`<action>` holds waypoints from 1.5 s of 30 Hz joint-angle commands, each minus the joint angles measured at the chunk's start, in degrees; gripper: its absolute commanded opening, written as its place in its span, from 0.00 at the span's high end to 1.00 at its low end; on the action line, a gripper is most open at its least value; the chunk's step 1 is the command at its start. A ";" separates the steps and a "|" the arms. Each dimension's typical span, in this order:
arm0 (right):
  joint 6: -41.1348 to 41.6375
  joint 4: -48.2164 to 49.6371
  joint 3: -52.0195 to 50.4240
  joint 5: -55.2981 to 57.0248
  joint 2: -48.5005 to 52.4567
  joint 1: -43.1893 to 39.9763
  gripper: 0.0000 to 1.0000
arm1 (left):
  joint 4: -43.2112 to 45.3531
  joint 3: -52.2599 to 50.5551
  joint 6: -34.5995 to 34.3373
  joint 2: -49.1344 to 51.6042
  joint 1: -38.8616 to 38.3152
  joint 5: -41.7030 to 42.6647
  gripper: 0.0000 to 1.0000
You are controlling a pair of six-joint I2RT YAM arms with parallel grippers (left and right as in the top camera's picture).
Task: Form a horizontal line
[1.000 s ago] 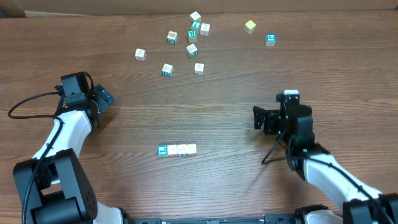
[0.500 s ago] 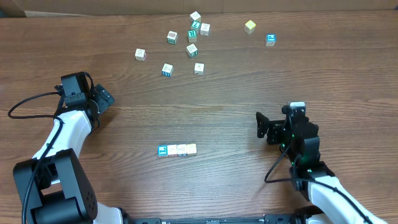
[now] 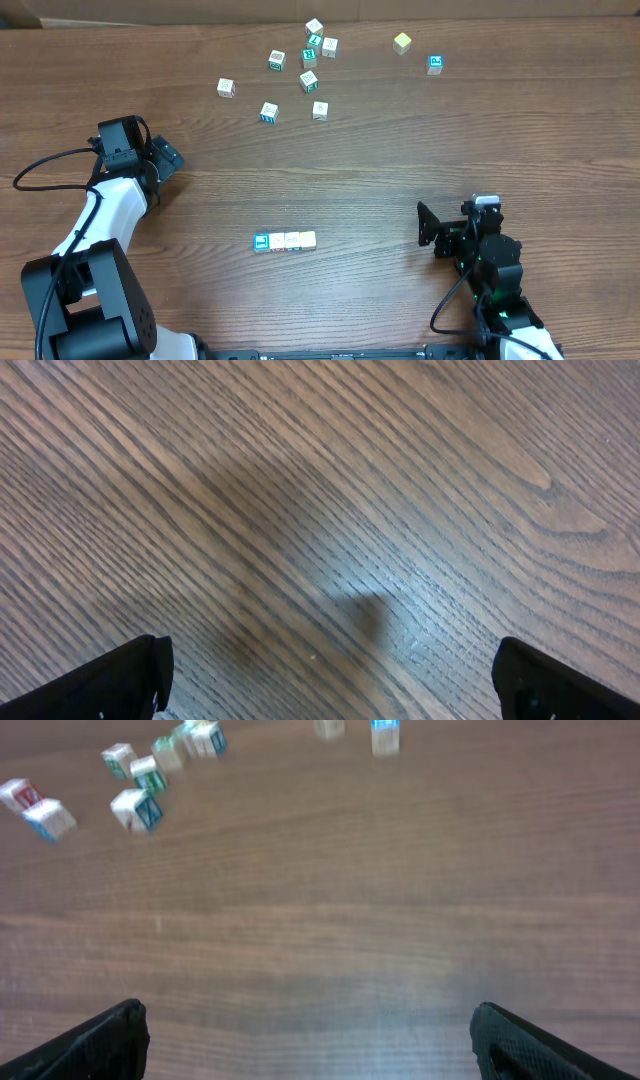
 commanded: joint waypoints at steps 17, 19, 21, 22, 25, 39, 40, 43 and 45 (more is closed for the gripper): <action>-0.09 -16.61 -0.70 0.37 -20.39 -0.20 0.00 | -0.02 0.74 0.22 -0.28 -0.04 -0.74 0.01; -0.09 -18.23 -0.70 0.37 -22.16 -0.20 0.00 | -0.02 0.74 0.20 -0.28 -0.04 -0.74 0.00; -0.09 -19.28 -0.70 0.55 -23.43 -0.20 0.00 | -0.02 0.74 0.20 -0.28 -0.04 -0.74 0.00; -0.17 -20.06 -0.70 0.57 -24.30 -0.20 0.00 | -0.02 0.74 0.22 -0.28 -0.04 -0.74 0.00; -0.28 -22.69 -0.70 0.76 -27.52 -0.17 0.00 | -0.02 0.74 0.20 -0.28 -0.04 -0.74 0.00; -0.28 -25.53 -0.70 0.52 -40.98 1.79 0.00 | -0.02 0.74 0.22 -0.28 -0.04 -0.74 0.01; -0.28 -25.53 -0.70 0.52 -41.90 2.01 0.00 | -0.02 0.74 0.20 -0.28 -0.04 -0.74 0.00; -0.26 -25.53 -0.70 0.24 -44.61 2.56 0.00 | -0.02 0.74 0.22 -0.28 -0.04 -0.74 0.00; -0.26 -25.53 -0.70 0.09 -47.25 2.97 0.00 | -0.02 0.74 0.22 -0.28 -0.04 -0.74 0.00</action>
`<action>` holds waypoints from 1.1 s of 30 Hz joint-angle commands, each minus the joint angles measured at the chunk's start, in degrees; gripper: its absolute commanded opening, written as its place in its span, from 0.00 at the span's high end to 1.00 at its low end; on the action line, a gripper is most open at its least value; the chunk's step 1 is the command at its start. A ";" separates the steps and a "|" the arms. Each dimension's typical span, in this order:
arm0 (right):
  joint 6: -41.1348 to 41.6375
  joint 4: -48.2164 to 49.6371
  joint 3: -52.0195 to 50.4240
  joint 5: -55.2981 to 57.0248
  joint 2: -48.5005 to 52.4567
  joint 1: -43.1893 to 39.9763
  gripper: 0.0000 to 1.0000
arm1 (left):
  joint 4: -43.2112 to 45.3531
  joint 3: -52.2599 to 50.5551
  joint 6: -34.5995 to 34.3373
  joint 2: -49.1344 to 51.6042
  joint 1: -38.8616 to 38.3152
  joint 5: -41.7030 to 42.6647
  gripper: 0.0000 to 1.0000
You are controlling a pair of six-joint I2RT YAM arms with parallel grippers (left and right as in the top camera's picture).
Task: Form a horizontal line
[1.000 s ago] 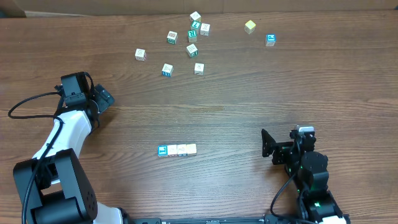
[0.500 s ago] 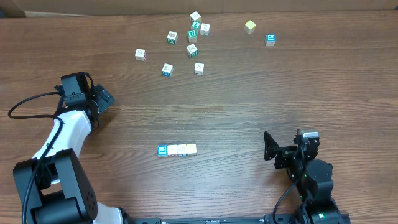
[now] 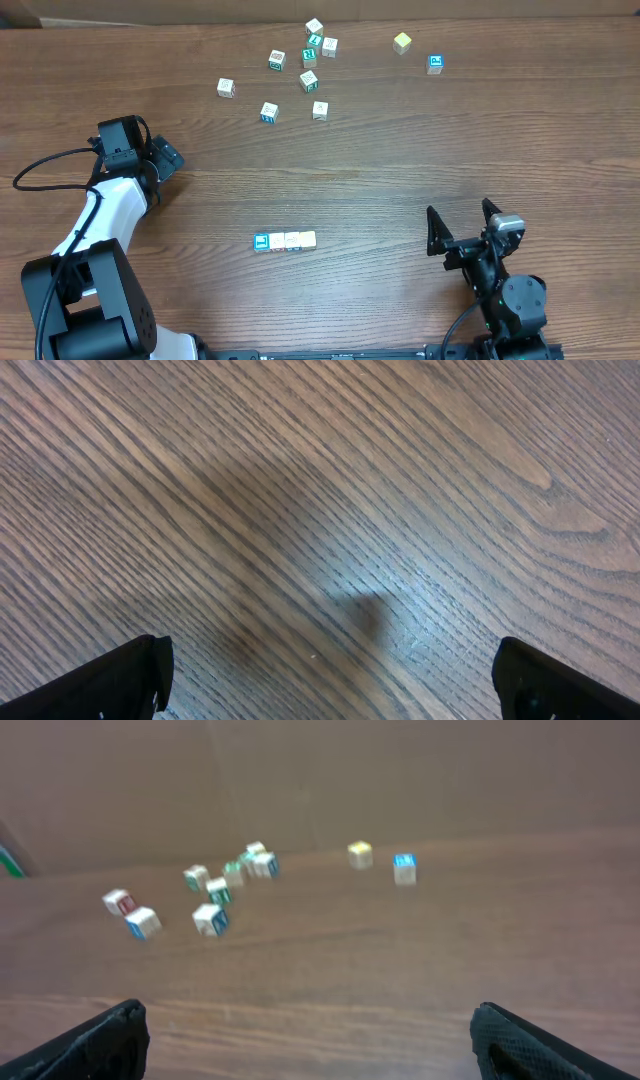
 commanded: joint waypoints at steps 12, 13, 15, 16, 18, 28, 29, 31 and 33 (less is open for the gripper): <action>-0.24 0.42 -0.55 0.11 -4.66 0.98 0.00 | 0.02 0.74 0.20 -0.28 -0.04 -0.76 0.00; -0.24 0.42 -0.55 0.11 -4.66 0.98 0.00 | 0.02 0.74 0.22 -0.28 -0.04 -0.76 0.00; -0.24 0.42 -0.55 0.11 -4.66 0.98 0.00 | 0.02 0.74 0.20 -0.28 -0.04 -0.76 0.00; -0.24 0.42 -0.55 0.11 -4.66 0.98 0.00 | 0.02 0.74 0.20 -0.28 -0.04 -0.76 0.00; -0.24 0.42 -0.55 0.11 -4.66 0.98 0.00 | 0.02 0.74 0.20 -0.28 -0.04 -0.76 0.00; -0.24 0.42 -0.55 0.11 -4.66 0.98 0.00 | 0.02 0.74 0.22 -0.28 -0.04 -0.76 0.01; -0.24 0.42 -0.55 0.11 -4.66 0.98 0.00 | 0.02 0.74 0.22 -0.28 -0.04 -0.76 0.00; -0.24 0.42 -0.55 0.11 -4.66 0.98 0.00 | 0.02 0.74 0.22 -0.28 -0.04 -0.76 0.01; -0.24 0.42 -0.55 0.11 -4.66 0.98 0.00 | 0.02 0.74 0.22 -0.28 -0.04 -0.76 0.00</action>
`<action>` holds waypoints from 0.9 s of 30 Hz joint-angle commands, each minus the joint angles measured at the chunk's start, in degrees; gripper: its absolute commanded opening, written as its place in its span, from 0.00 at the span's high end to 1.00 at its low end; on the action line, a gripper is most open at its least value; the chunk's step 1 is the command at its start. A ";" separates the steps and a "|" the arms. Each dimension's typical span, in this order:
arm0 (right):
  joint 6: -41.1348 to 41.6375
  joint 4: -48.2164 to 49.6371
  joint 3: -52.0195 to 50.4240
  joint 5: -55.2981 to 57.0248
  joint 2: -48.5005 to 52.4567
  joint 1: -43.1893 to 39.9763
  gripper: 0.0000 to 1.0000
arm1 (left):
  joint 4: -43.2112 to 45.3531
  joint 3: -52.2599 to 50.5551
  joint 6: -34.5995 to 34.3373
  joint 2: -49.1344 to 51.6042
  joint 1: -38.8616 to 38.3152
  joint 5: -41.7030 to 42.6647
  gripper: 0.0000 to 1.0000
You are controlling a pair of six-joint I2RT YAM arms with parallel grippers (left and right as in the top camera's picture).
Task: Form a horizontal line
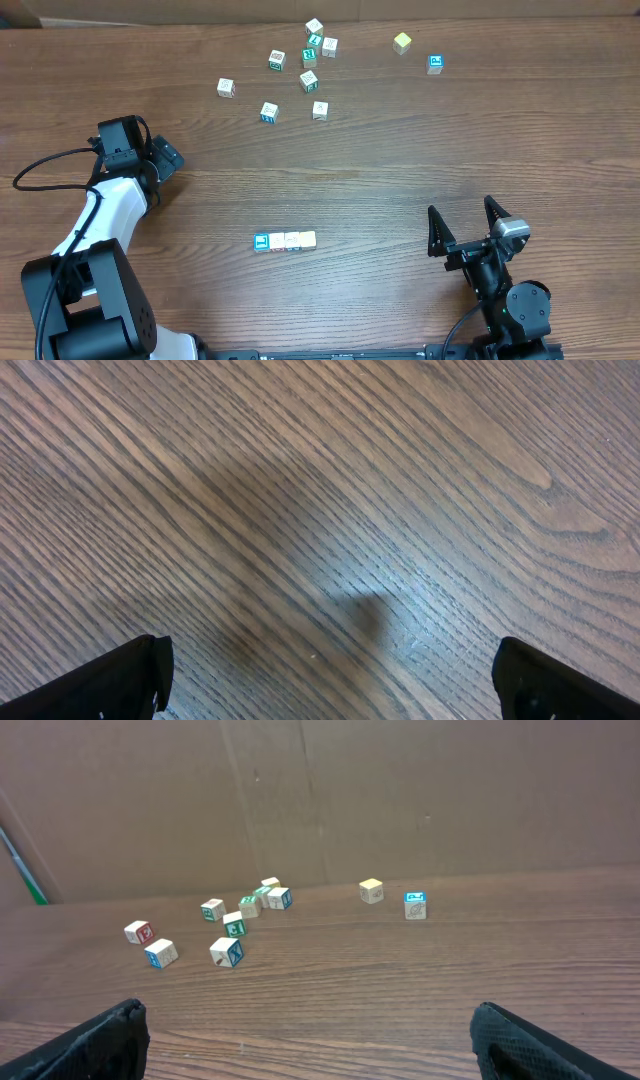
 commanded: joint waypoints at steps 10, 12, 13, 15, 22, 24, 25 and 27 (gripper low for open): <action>-0.24 0.07 -0.55 0.11 -0.57 0.26 0.00 | 0.02 0.76 0.22 -0.28 -0.04 -0.76 0.00; -0.24 0.07 -0.55 0.11 -0.57 0.26 0.00 | -0.02 0.76 0.22 -0.15 -0.04 -0.76 0.00; -0.24 0.07 -0.55 0.11 -0.57 0.26 0.00 | -0.07 0.76 0.20 -0.11 -0.04 -0.76 0.00; -0.24 0.07 -0.55 0.11 -0.55 0.26 0.00 | -0.07 0.76 0.20 -0.13 -0.04 -0.76 0.01; -0.24 0.07 -0.55 0.11 -0.57 0.26 0.00 | -0.17 0.76 0.22 -1.77 -0.07 -0.76 0.00; -0.24 0.07 -0.55 0.11 -0.57 0.26 0.00 | -0.17 0.76 0.20 -3.58 -0.07 -0.76 0.00; -0.24 0.07 -0.55 0.11 -0.57 0.26 0.00 | -0.17 0.76 0.22 -4.68 -0.07 -0.76 0.01; -0.24 0.07 -0.55 0.11 -0.57 0.26 0.00 | -0.17 0.76 0.22 -7.13 -0.07 -0.76 0.01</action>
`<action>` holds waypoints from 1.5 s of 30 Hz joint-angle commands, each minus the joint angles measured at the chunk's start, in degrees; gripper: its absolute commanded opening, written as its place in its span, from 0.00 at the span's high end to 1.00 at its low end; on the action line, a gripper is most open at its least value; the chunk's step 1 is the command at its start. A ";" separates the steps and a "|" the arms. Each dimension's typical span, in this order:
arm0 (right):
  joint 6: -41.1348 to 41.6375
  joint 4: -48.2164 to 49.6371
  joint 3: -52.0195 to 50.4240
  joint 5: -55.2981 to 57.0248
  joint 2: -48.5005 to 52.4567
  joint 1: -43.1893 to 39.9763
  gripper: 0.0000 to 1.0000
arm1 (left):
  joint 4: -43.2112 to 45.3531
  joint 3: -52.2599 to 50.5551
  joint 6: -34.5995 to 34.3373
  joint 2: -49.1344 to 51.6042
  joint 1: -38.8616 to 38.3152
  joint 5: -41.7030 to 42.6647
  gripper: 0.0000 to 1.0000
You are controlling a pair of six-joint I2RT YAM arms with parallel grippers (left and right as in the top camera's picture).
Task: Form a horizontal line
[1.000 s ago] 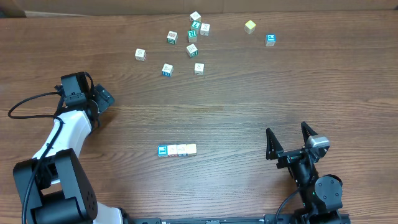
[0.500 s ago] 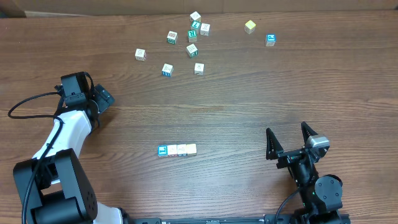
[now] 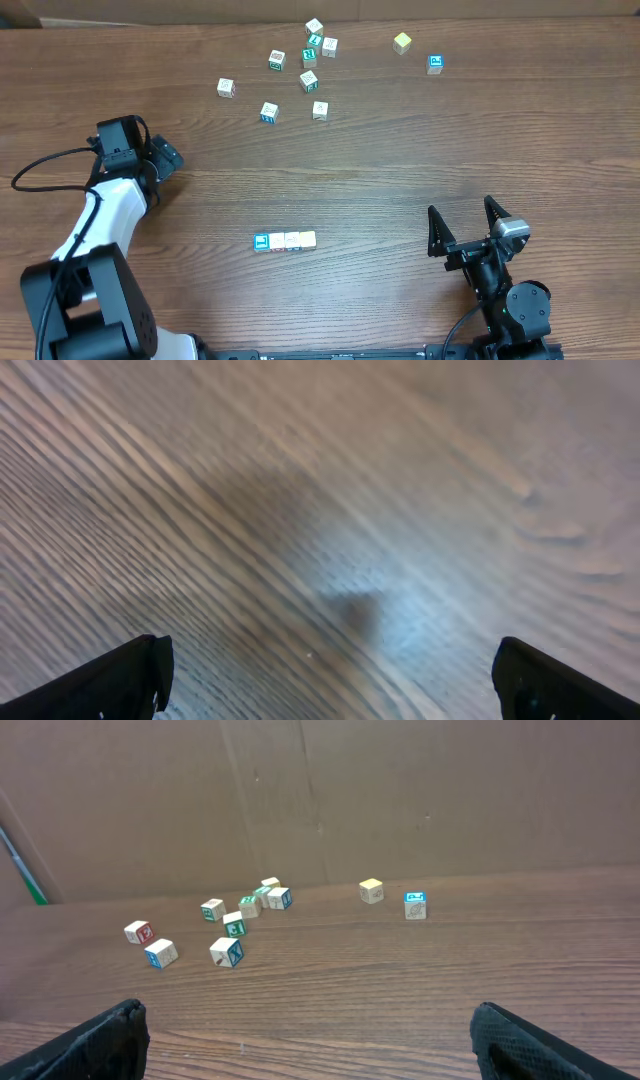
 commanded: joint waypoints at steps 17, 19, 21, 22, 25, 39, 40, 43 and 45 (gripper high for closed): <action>-0.24 0.07 -0.55 0.09 -0.57 0.26 0.00 | -1.29 0.70 0.24 -15.93 -0.20 -4.42 0.00; -0.24 0.07 -0.55 0.09 -0.57 0.26 0.00 | -1.90 0.70 0.24 -16.00 -0.70 -4.42 0.01; -0.24 0.07 -0.55 0.09 -0.55 0.26 0.00 | -3.06 0.70 0.90 -16.15 -1.57 -4.87 0.00; -0.24 0.07 -0.55 0.09 -0.57 0.26 0.00 | -4.90 0.70 2.23 -16.37 -1.99 -5.16 0.00; -0.24 0.07 -0.55 0.09 -0.57 0.26 0.00 | -7.76 -0.92 6.54 -16.76 -3.15 -5.64 0.01; -0.24 0.07 -0.55 0.09 -0.57 0.26 0.00 | 29.73 -25.09 22.82 -23.54 -3.87 13.44 0.00; -0.24 0.07 -0.55 0.09 -0.55 0.26 0.00 | 32.11 -27.36 22.82 -24.28 -3.87 13.44 0.00; -0.24 0.07 -0.55 0.09 -0.57 0.26 0.00 | 37.73 -34.01 23.06 -26.73 -3.87 13.42 0.01; -0.24 0.07 -0.55 0.09 -0.57 0.26 0.00 | 40.22 -37.77 23.93 -28.30 -3.87 13.46 0.01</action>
